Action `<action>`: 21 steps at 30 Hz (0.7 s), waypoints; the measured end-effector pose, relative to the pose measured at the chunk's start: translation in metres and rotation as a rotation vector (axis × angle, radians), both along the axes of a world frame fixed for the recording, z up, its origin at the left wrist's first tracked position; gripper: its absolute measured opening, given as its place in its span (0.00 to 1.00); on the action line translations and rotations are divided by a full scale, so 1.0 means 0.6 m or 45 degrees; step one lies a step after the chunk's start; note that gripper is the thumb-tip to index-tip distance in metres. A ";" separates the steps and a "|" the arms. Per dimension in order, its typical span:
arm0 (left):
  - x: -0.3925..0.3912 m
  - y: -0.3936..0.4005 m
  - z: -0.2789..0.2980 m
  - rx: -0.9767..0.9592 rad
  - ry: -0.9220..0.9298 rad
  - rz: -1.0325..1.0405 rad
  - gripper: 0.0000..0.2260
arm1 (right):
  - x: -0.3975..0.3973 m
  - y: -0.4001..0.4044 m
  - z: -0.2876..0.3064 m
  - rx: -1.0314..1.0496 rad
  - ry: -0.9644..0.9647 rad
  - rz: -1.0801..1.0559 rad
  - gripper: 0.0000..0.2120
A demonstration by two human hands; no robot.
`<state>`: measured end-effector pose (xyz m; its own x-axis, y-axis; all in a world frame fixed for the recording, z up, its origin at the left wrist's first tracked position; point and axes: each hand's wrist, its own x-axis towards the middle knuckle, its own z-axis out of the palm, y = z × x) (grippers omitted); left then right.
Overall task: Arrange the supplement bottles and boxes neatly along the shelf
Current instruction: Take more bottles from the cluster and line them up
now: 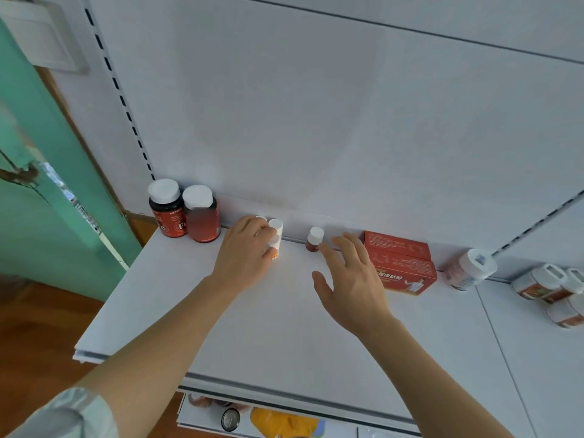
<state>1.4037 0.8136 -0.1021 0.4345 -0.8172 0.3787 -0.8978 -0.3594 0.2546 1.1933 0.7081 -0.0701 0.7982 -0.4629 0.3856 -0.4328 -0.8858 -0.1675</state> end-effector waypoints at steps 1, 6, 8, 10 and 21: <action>0.001 0.000 -0.001 0.001 0.001 0.003 0.10 | 0.003 -0.001 -0.001 -0.013 0.014 -0.006 0.24; 0.003 -0.003 -0.001 0.011 -0.011 -0.007 0.10 | 0.017 -0.003 -0.002 -0.084 0.116 -0.055 0.27; 0.003 -0.004 0.000 0.017 -0.010 -0.010 0.10 | 0.017 -0.003 0.000 -0.079 0.136 -0.069 0.28; 0.003 -0.006 0.001 0.029 -0.006 -0.003 0.10 | 0.016 -0.002 0.002 -0.077 0.148 -0.082 0.28; -0.039 -0.007 0.033 -0.127 -0.055 -0.095 0.17 | -0.021 0.005 0.023 -0.059 0.189 -0.186 0.26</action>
